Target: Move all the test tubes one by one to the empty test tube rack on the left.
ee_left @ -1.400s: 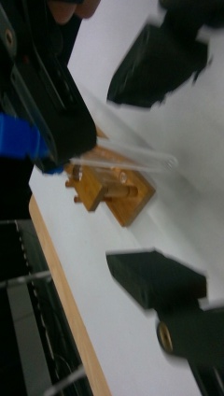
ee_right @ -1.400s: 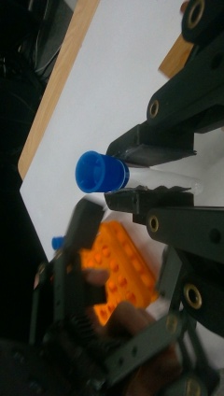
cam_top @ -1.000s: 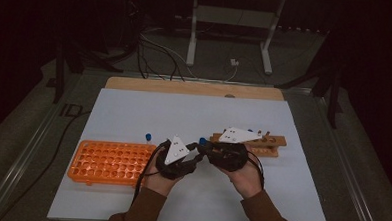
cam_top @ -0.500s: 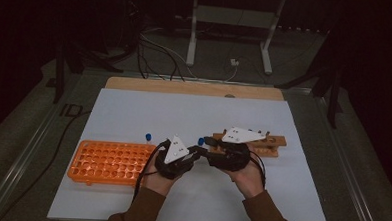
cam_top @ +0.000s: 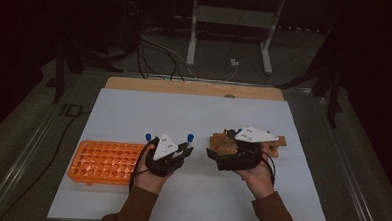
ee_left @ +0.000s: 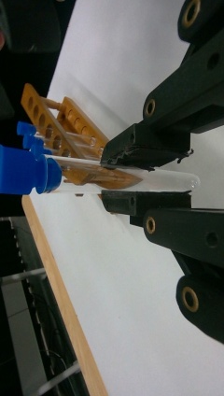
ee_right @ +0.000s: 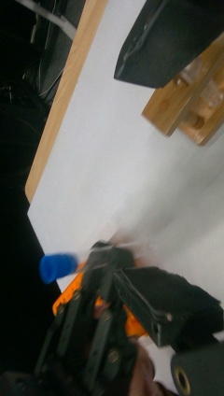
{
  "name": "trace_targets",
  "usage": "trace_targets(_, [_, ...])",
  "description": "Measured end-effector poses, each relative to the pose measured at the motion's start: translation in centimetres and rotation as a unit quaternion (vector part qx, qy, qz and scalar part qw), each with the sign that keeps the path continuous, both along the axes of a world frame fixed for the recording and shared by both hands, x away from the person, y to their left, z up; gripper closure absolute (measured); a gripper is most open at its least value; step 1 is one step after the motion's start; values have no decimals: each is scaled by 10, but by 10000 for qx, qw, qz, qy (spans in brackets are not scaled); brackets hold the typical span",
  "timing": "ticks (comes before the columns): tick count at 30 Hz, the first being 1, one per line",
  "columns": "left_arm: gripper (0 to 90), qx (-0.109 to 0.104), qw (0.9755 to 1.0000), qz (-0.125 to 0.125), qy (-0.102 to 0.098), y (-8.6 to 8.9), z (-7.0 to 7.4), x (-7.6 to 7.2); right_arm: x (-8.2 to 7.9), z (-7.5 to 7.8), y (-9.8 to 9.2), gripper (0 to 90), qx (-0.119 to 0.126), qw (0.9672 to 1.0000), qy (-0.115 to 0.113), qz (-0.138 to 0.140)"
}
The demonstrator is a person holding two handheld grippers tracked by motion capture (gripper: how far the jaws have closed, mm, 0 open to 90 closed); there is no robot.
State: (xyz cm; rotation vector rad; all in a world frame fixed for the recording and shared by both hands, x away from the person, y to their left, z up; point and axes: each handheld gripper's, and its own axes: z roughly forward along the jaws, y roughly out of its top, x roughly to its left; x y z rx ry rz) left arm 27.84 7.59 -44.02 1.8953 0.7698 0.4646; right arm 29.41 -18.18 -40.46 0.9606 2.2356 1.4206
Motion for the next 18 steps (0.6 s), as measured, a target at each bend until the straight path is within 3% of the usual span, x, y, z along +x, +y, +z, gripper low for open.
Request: trace_targets(18, [768, -51, 9991, 418, 29, 37, -1, 0, 4, -7, -48, 0, 44, 9967, -123, -796])
